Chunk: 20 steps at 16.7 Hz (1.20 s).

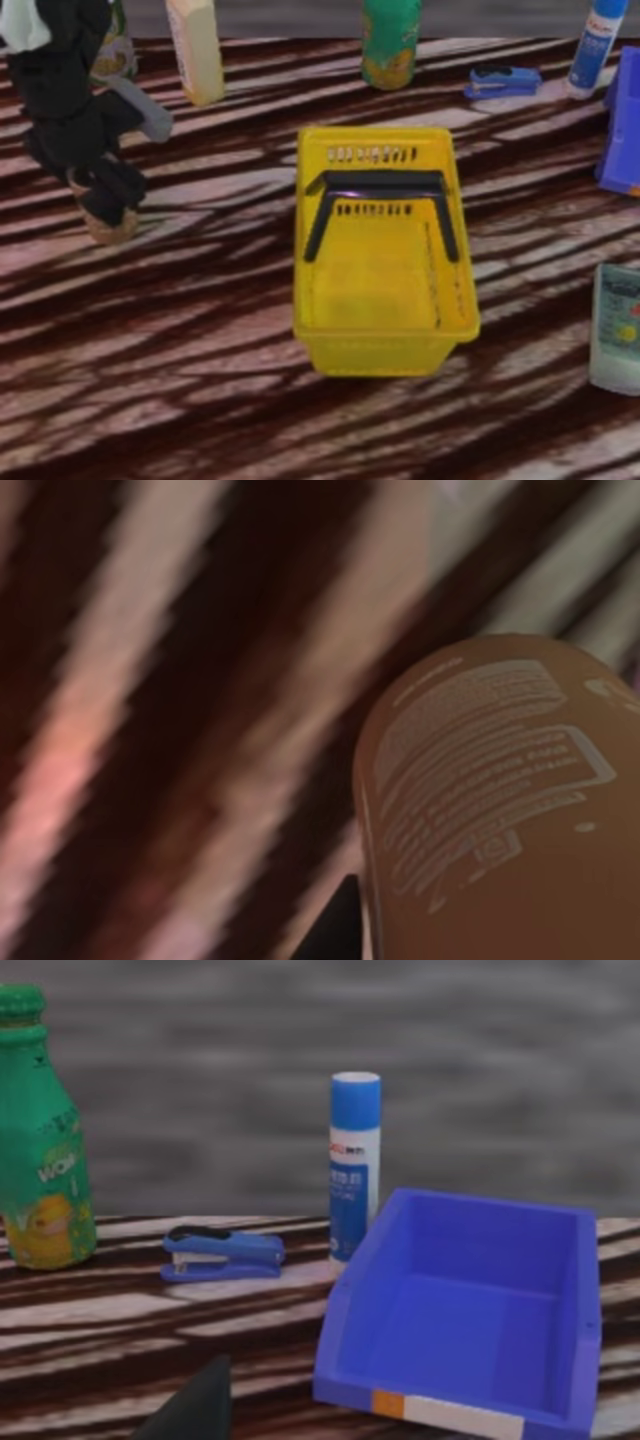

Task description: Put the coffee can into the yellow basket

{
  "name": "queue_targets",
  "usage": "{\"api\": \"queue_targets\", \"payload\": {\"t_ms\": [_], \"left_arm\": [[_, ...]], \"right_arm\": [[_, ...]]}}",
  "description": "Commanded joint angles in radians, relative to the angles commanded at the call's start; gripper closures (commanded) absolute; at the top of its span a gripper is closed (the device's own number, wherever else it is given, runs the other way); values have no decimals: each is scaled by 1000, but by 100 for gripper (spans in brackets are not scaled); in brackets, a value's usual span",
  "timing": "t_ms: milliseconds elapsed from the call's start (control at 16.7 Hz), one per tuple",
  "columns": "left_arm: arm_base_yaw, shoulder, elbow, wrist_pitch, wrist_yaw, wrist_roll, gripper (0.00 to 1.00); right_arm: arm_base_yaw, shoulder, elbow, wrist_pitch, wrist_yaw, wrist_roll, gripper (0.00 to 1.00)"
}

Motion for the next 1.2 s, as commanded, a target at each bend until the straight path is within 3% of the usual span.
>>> {"api": "queue_targets", "payload": {"t_ms": [300, 540, 780, 1200], "left_arm": [[-1, -2, -2, 10, 9, -2, 100], [-22, -5, -29, 148, 125, -53, 100], [-55, -14, -85, 436, 336, -158, 100], [-125, -65, -247, 1134, 803, -405, 100]], "right_arm": [[0, 0, 0, 0, 0, 0, 0], [0, 0, 0, 0, 0, 0, 0], [0, 0, 0, 0, 0, 0, 0], [0, 0, 0, 0, 0, 0, 0]]}}
